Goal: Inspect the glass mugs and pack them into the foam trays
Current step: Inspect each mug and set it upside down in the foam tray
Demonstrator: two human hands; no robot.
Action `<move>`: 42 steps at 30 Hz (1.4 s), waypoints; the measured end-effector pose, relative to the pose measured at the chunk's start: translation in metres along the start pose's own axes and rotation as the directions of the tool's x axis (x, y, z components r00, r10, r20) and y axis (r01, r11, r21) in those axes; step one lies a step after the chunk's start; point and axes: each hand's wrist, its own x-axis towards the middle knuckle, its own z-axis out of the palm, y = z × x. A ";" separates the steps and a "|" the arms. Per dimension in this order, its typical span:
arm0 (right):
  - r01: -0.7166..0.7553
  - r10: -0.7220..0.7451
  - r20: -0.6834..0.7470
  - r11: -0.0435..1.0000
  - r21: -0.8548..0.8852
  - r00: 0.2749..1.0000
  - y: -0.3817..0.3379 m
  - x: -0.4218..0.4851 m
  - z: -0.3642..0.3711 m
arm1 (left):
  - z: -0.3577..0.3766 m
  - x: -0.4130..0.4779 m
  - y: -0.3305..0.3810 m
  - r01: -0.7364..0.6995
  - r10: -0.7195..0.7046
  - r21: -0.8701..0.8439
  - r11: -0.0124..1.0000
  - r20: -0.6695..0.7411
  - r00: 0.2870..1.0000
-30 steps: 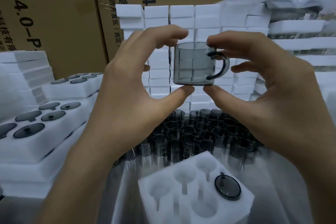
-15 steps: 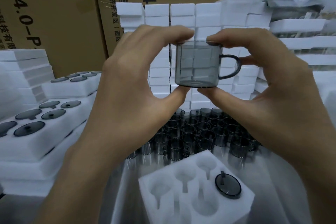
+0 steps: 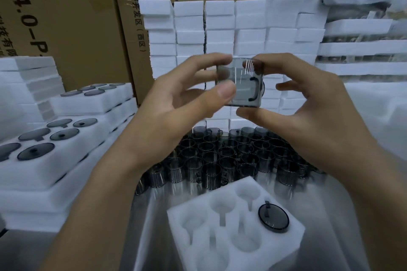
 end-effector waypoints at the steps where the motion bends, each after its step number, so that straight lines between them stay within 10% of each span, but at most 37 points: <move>1: -0.017 0.018 0.028 1.000 -0.020 0.999 0.003 0.000 0.001 | 0.000 0.000 -0.006 0.015 -0.015 0.010 1.000 -0.023 1.000; 6: -0.120 0.177 0.300 0.972 -0.201 0.937 0.023 -0.001 0.000 | 0.003 0.007 -0.041 0.194 -0.196 0.062 0.979 0.029 0.980; 14: -0.316 0.512 0.596 0.856 -0.408 0.619 0.048 -0.012 -0.007 | 0.031 0.002 -0.081 0.329 -0.458 0.454 0.828 0.208 0.864; 25: -0.389 0.528 0.599 0.849 -0.357 0.603 0.037 -0.011 -0.018 | 0.064 -0.017 -0.082 0.172 -0.675 0.749 0.639 0.440 0.593; 42: -0.414 0.563 0.588 0.826 -0.382 0.581 0.029 -0.009 -0.022 | 0.063 -0.018 -0.074 0.096 -0.685 0.776 0.624 0.483 0.546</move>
